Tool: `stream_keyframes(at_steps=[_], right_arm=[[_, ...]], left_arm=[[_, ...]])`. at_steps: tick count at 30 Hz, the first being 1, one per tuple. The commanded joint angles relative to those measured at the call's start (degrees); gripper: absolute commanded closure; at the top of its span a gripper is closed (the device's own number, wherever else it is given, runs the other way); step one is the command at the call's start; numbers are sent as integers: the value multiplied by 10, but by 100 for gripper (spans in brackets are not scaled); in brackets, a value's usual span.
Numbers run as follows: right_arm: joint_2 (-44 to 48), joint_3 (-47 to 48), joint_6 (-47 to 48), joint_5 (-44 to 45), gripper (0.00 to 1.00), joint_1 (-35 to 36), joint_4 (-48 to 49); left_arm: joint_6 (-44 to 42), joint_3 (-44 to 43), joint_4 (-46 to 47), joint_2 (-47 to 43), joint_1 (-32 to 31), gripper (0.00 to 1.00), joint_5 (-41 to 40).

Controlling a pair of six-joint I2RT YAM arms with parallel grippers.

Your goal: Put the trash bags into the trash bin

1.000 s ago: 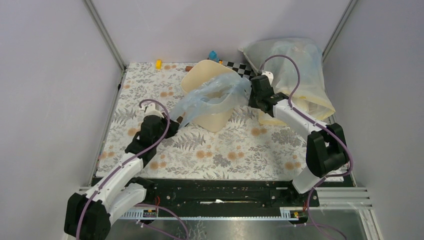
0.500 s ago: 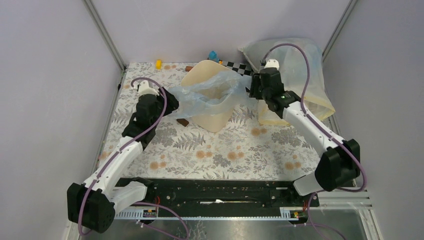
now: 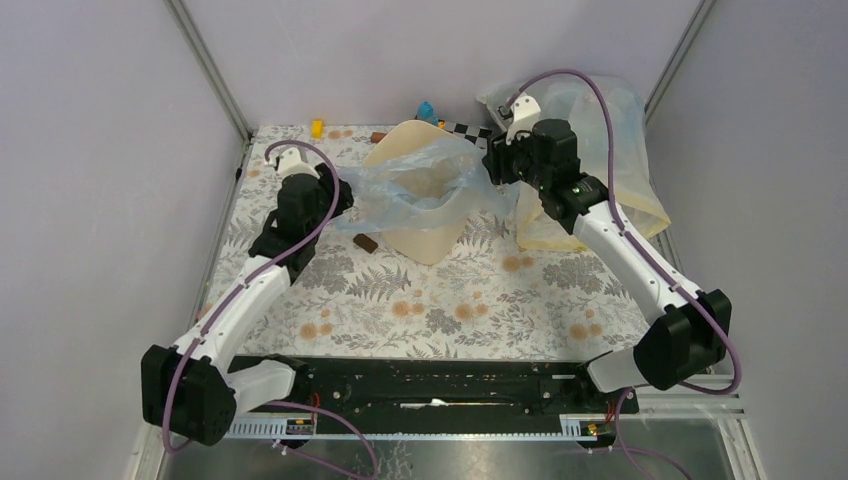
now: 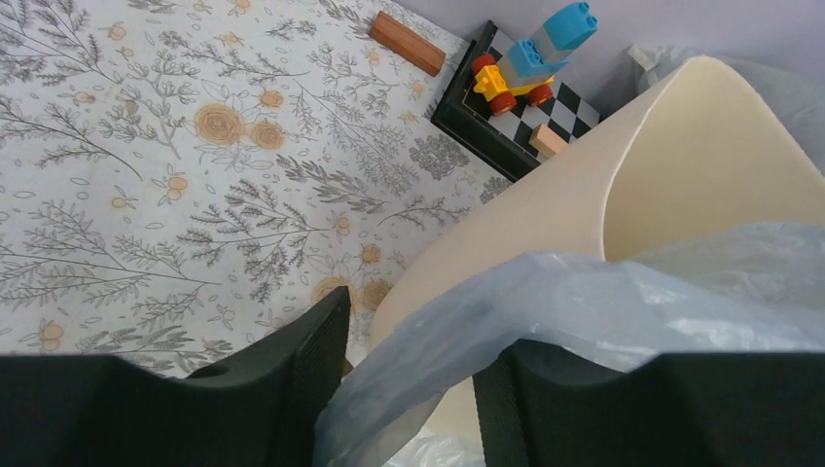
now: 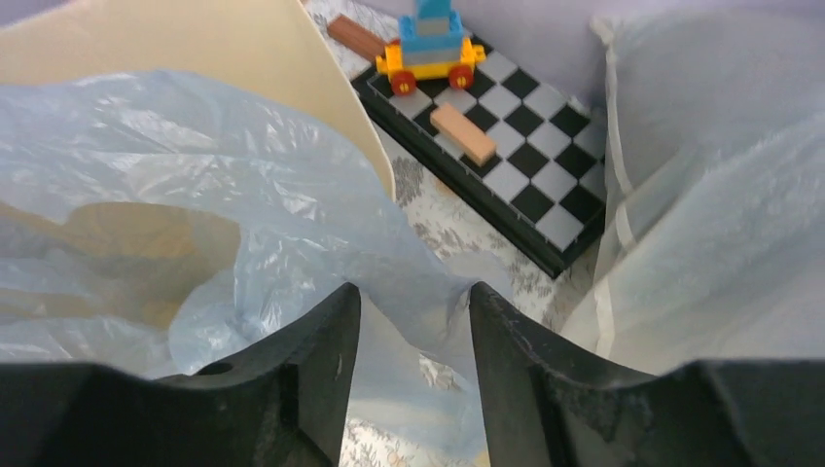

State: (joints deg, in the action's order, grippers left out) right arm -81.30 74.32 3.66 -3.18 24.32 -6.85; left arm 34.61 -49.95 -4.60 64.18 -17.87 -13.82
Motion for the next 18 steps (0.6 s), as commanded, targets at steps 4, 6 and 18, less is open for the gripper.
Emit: stream_keyframes(at_steps=[4, 6, 18], right_arm=[[-42, 97, 68, -68, 75, -1, 11], [-47, 105, 68, -70, 89, -2, 10], [-138, 210, 16, -9, 100, -6, -18]], left_arm=[[-20, -43, 39, 26, 4, 79, -11], [-28, -48, 44, 30, 4, 90, -11], [-42, -153, -15, 137, 26, 100, 17]])
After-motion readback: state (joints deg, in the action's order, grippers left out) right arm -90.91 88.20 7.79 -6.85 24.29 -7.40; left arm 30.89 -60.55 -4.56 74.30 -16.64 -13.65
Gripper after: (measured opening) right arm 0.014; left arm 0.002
